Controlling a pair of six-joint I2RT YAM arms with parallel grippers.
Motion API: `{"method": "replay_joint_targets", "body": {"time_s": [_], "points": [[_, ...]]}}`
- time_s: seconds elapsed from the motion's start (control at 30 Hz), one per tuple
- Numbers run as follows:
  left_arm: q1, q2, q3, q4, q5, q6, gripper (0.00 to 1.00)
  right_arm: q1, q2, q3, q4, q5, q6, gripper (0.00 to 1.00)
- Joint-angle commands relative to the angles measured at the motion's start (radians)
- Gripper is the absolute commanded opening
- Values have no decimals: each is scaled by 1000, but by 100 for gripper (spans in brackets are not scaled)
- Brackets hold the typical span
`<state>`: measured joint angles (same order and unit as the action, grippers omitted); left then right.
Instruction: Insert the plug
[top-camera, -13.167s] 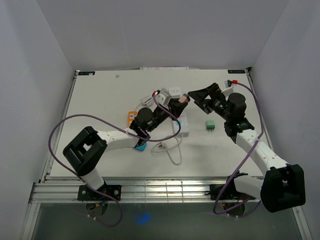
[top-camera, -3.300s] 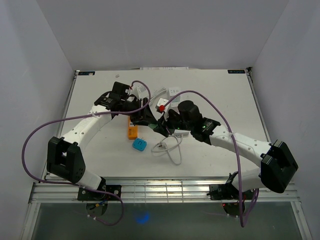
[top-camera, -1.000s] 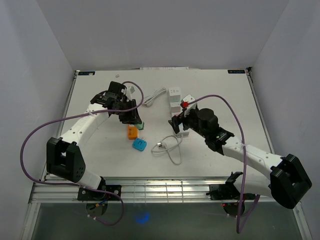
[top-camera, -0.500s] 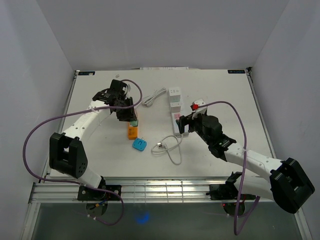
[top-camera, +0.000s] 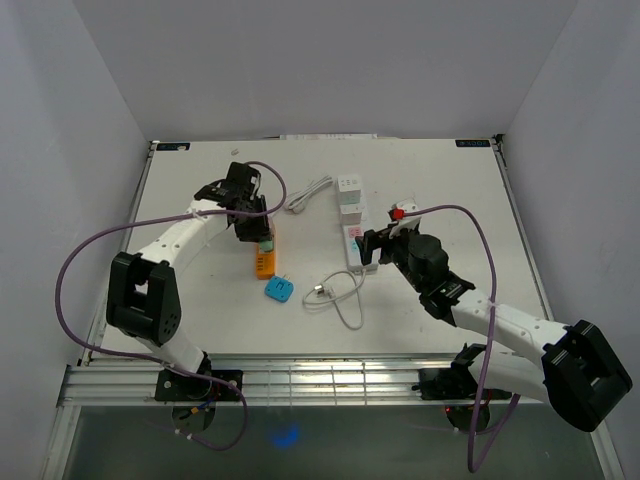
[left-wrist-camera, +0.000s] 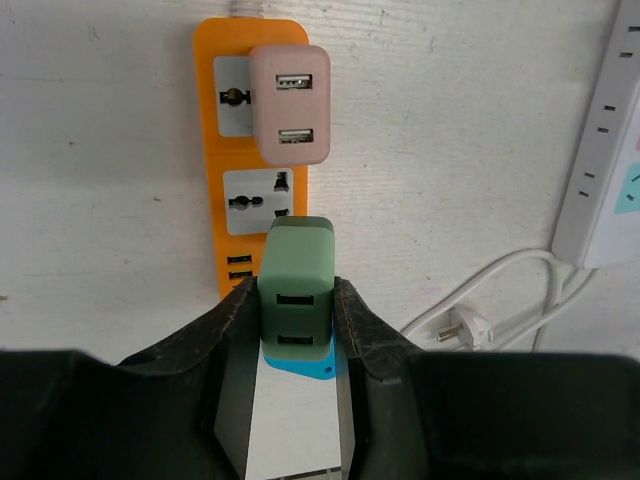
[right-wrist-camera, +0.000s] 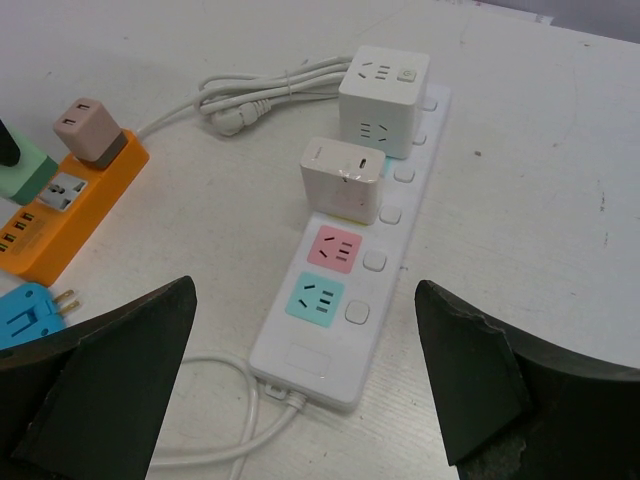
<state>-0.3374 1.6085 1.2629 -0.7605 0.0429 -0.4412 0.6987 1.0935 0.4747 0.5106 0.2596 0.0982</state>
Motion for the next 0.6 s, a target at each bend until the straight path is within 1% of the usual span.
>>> {"method": "replay_joint_targets", "body": {"time_s": [0.0,0.1,0.2,0.57], "points": [[1,-1,18,26,-28,19,0,-8,-21,-8,69,18,11,95],[1,24,27,20,-28,25,0,-10,-20,-8,69,12,12,95],[1,39,27,13,-70,25,0,-13,-17,-8,69,-3,12,95],[1,68,38,18,-86,32,0,-18,-23,-10,69,-8,12,95]]}}
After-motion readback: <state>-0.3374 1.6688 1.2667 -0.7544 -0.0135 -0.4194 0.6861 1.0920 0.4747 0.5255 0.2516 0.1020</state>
